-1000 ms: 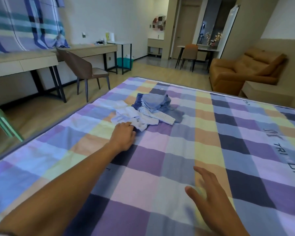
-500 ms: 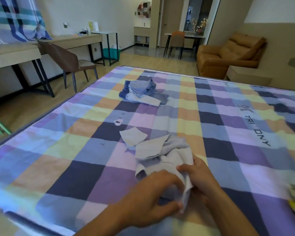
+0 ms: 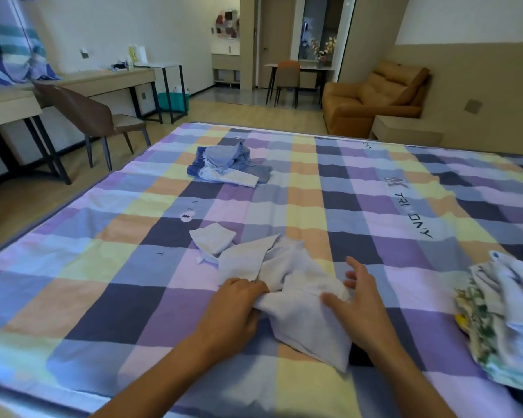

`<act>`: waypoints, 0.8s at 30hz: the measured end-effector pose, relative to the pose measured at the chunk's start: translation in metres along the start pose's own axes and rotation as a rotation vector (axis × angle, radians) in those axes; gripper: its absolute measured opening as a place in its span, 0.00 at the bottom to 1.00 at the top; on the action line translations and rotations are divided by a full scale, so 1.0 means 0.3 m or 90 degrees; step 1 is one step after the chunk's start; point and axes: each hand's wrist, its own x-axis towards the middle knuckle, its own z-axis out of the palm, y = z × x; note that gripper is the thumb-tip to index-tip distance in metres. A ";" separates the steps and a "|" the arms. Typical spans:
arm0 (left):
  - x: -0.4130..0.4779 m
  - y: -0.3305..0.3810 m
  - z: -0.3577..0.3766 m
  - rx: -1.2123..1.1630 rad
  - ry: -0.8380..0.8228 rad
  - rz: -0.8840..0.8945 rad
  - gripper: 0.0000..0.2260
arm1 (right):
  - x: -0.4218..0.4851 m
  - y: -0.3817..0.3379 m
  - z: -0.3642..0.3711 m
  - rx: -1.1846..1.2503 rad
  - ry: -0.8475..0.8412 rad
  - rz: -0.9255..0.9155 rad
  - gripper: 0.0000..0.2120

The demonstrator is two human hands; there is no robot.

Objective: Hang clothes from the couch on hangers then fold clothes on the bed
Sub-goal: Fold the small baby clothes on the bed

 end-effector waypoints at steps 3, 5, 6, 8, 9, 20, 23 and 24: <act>0.026 0.049 -0.053 -0.117 0.019 -0.052 0.07 | -0.062 -0.017 0.014 -0.107 -0.099 -0.252 0.36; 0.062 0.102 -0.092 -0.175 0.050 -0.069 0.07 | -0.093 -0.027 0.061 -0.186 -0.219 -0.290 0.44; 0.085 0.125 -0.112 -0.204 0.053 -0.076 0.07 | -0.091 -0.024 0.087 -0.201 -0.223 -0.302 0.46; 0.138 0.168 -0.155 -0.240 0.041 -0.085 0.05 | -0.067 -0.050 0.113 -0.153 -0.122 -0.323 0.40; 0.167 0.186 -0.180 -0.243 0.032 -0.094 0.04 | -0.049 -0.080 0.105 -0.120 -0.055 -0.321 0.35; 0.614 0.336 -0.650 0.008 -0.008 0.065 0.08 | 0.283 -0.666 -0.303 -0.046 0.144 -0.356 0.14; 0.731 0.421 -0.764 0.013 0.061 0.086 0.11 | 0.288 -0.806 -0.387 0.070 0.043 -0.360 0.08; 0.763 0.454 -0.799 0.019 0.084 0.083 0.14 | 0.274 -0.839 -0.404 0.080 -0.002 -0.378 0.14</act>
